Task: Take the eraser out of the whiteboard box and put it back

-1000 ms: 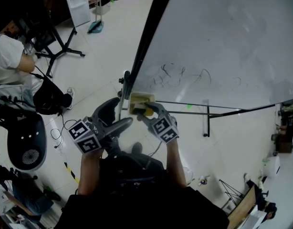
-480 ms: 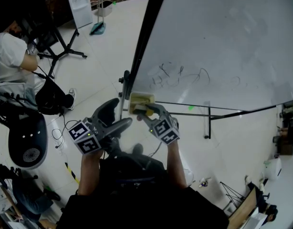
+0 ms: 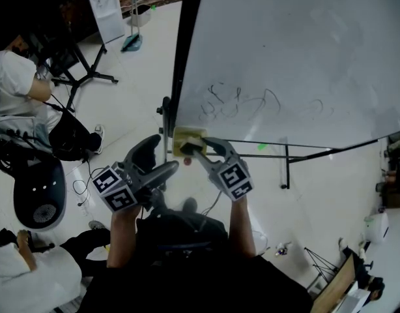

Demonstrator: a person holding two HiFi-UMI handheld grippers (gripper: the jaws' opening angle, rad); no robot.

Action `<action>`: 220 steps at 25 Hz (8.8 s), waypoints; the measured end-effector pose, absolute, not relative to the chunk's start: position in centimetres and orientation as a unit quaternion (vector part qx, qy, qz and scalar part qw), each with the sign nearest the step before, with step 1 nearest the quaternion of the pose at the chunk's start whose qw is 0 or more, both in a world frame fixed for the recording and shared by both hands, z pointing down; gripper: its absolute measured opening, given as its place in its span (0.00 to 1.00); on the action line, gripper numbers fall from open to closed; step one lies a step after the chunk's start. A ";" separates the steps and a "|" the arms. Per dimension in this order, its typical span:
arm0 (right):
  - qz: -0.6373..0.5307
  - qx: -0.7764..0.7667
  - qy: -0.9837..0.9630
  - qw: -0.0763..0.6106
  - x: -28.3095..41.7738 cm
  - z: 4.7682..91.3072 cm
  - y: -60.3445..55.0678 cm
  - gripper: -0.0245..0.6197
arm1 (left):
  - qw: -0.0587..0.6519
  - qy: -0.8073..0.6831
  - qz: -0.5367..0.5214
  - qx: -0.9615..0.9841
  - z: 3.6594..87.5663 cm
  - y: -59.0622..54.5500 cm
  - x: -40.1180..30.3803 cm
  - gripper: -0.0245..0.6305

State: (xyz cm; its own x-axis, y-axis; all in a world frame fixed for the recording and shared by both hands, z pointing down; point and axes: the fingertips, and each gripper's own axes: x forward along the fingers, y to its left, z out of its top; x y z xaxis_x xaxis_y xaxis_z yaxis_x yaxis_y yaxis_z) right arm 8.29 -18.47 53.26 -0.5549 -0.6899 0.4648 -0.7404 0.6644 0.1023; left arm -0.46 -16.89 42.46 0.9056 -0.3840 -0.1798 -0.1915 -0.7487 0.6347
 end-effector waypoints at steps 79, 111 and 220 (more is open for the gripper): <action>0.062 0.340 -0.837 -0.423 19.7 27.0 -10.8 0.28 | 0.252 -0.153 -0.177 0.939 35.8 -13.5 1.4 0.69; 0.019 0.288 -0.801 -0.525 24.0 21.9 -7.2 0.28 | 0.225 -0.126 -0.196 0.946 33.3 -12.4 2.8 0.69; 0.064 0.387 -0.920 -0.031 10.2 44.6 -18.1 0.28 | 0.286 -0.184 -0.211 0.916 37.9 -14.7 -2.0 0.69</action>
State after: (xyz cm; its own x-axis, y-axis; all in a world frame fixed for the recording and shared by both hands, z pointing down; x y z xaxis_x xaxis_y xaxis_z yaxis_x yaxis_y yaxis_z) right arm 10.22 -18.08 44.63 -0.6993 -0.7148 -0.0074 -0.7070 0.6930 -0.1411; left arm -1.96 -14.69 37.85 0.8431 -0.4581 -0.2816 -0.2161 -0.7682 0.6026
